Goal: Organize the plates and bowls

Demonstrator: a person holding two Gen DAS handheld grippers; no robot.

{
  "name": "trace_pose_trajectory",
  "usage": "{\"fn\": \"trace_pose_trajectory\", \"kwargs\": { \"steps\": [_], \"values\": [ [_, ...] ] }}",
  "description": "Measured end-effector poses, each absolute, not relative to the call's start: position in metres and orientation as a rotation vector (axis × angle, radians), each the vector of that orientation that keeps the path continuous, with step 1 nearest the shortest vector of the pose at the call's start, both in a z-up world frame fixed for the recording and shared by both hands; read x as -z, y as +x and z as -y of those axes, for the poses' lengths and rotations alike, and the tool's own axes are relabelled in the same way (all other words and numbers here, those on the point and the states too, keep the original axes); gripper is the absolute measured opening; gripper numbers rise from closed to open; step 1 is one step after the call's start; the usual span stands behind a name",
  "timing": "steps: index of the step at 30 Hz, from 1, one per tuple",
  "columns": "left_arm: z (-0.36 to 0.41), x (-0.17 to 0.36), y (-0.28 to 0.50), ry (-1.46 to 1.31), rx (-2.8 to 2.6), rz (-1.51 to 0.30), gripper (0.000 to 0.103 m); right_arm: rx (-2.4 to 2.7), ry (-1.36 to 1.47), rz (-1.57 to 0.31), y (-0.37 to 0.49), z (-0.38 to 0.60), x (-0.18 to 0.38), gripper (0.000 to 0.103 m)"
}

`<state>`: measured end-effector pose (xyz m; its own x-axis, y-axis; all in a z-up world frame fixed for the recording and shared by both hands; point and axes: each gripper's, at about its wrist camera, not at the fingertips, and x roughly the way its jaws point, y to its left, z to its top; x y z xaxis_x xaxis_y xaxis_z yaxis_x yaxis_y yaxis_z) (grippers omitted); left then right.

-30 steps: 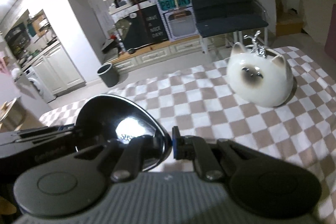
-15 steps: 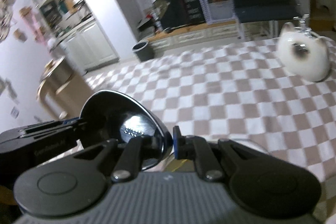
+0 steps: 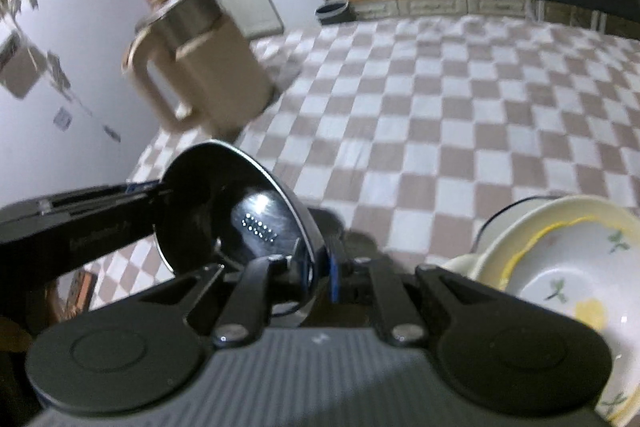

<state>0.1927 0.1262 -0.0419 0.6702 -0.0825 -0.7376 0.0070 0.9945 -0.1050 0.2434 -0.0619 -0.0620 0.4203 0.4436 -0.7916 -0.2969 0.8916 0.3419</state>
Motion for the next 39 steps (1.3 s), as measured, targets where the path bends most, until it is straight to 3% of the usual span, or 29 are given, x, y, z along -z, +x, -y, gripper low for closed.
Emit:
{"fn": "trace_pose_trajectory", "kwargs": {
  "steps": [10,24,32,39],
  "values": [
    [-0.137,0.067,0.202,-0.111,0.058,-0.902,0.009,-0.475,0.085,-1.12,0.235,0.026,0.089,0.013],
    [-0.142,0.093,0.224,-0.137,0.054,-0.98,0.015,-0.477,0.008,-1.124,0.238,0.014,0.092,0.024],
    [-0.149,0.104,0.228,-0.078,-0.01,-1.026,0.007,-0.559,0.017,-1.152,0.232,0.012,0.089,0.029],
    [-0.147,0.103,0.231,-0.072,-0.015,-1.017,0.009,-0.575,0.01,-1.162,0.231,0.01,0.09,0.029]
  ]
}}
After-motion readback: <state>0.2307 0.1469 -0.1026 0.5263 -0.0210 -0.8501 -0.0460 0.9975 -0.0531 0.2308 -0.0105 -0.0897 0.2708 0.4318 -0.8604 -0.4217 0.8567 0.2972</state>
